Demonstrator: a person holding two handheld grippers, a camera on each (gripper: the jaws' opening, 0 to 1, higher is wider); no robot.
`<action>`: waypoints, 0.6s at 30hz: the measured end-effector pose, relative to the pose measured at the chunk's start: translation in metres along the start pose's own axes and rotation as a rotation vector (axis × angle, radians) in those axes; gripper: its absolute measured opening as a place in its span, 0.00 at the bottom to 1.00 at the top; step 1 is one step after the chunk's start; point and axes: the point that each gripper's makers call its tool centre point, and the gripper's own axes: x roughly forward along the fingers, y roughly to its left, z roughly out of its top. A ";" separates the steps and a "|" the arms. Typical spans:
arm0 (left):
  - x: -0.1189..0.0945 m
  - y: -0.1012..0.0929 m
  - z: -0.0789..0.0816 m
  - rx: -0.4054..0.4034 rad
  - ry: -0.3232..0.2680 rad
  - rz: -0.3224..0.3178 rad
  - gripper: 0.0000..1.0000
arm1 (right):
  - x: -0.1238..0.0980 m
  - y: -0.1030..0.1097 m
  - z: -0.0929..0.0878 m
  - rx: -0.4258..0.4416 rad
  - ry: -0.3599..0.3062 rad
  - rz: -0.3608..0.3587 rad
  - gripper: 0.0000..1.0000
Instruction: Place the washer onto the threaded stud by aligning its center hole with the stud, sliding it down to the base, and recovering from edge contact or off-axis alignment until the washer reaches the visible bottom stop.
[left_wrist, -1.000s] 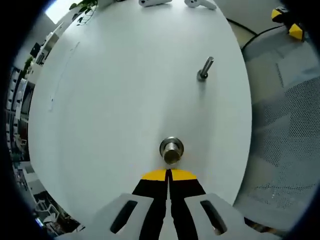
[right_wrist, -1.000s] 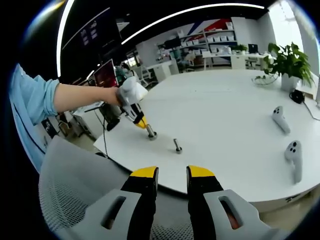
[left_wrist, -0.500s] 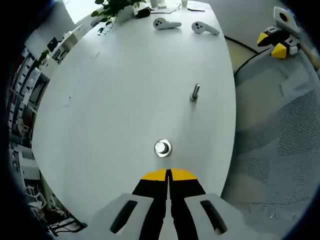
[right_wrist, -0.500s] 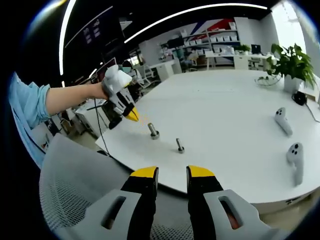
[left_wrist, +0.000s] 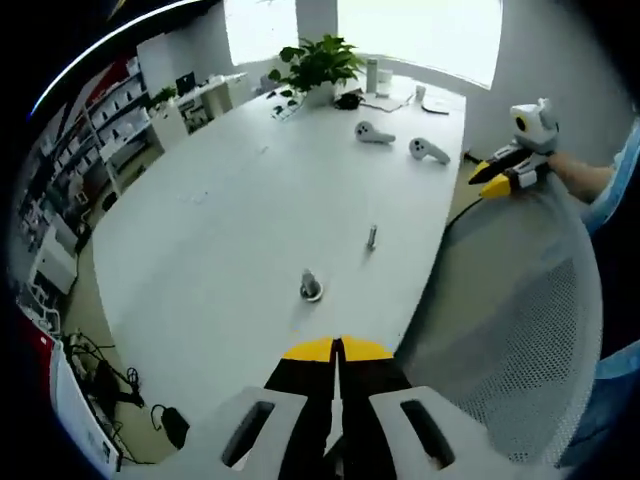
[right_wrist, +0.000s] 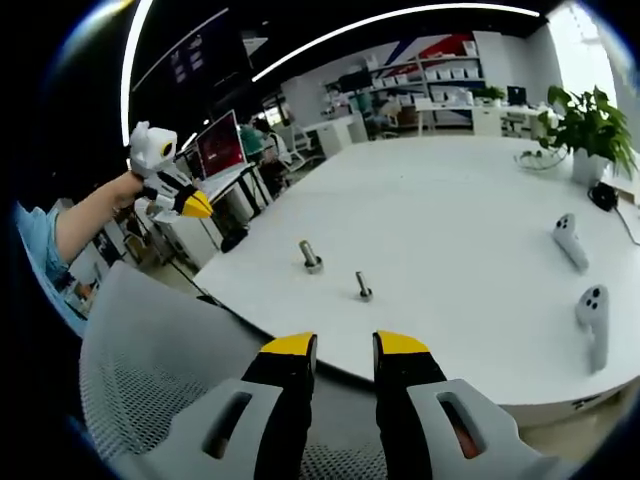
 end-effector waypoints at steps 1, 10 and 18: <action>-0.004 -0.001 0.000 -0.018 -0.019 0.003 0.00 | 0.000 0.000 -0.001 -0.002 0.005 0.002 0.25; -0.025 0.000 -0.012 -0.252 -0.233 0.156 0.07 | 0.001 0.001 -0.003 -0.013 0.024 0.015 0.25; -0.013 -0.013 -0.019 -0.406 -0.373 0.198 0.18 | 0.001 0.001 -0.005 -0.016 0.036 0.019 0.25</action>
